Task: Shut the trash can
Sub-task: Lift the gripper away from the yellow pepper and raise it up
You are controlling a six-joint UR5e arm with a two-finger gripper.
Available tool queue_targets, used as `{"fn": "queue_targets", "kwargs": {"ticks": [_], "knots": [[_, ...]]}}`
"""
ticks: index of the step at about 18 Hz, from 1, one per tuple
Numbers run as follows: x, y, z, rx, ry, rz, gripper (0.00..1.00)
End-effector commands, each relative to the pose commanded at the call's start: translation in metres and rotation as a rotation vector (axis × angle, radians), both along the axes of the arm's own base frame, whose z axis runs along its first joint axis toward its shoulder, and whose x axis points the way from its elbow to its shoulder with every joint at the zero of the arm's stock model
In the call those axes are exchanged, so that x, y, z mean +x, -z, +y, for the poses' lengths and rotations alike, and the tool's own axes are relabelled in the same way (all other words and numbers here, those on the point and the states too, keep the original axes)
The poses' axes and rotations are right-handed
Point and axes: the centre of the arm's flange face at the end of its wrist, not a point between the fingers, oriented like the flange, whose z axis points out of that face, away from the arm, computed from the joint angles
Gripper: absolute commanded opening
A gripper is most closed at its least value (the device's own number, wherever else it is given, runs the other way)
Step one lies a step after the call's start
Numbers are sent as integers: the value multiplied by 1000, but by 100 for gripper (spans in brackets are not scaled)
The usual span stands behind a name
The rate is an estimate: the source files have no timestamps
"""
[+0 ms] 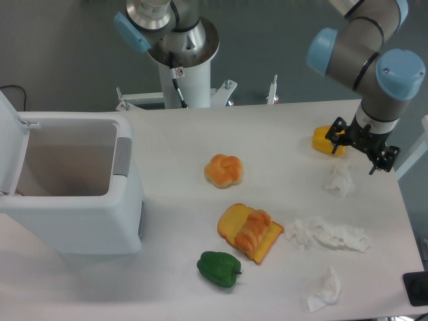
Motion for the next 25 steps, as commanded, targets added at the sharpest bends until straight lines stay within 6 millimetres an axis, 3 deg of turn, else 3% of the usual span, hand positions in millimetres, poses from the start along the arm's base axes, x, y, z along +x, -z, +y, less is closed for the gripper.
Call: {"fn": "queue_targets", "kwargs": {"ticks": [2,5,8,11,14,18,19,23,25], "knots": [[14,1,16,-26,29,2,100],[56,-17,52,-44,105,22,100],[103,-18,51,-32,15,7,100],[127,-42,56,-4,-34,31,100],[155,-53,61,19,-77,34,100],[197,-91,58,48,-75,-11,100],[225,-111,62,70,-48,-33,100],[295,-175,49,173,-73,-78,100],[344,-207,49,256,-49,-108,100]]}}
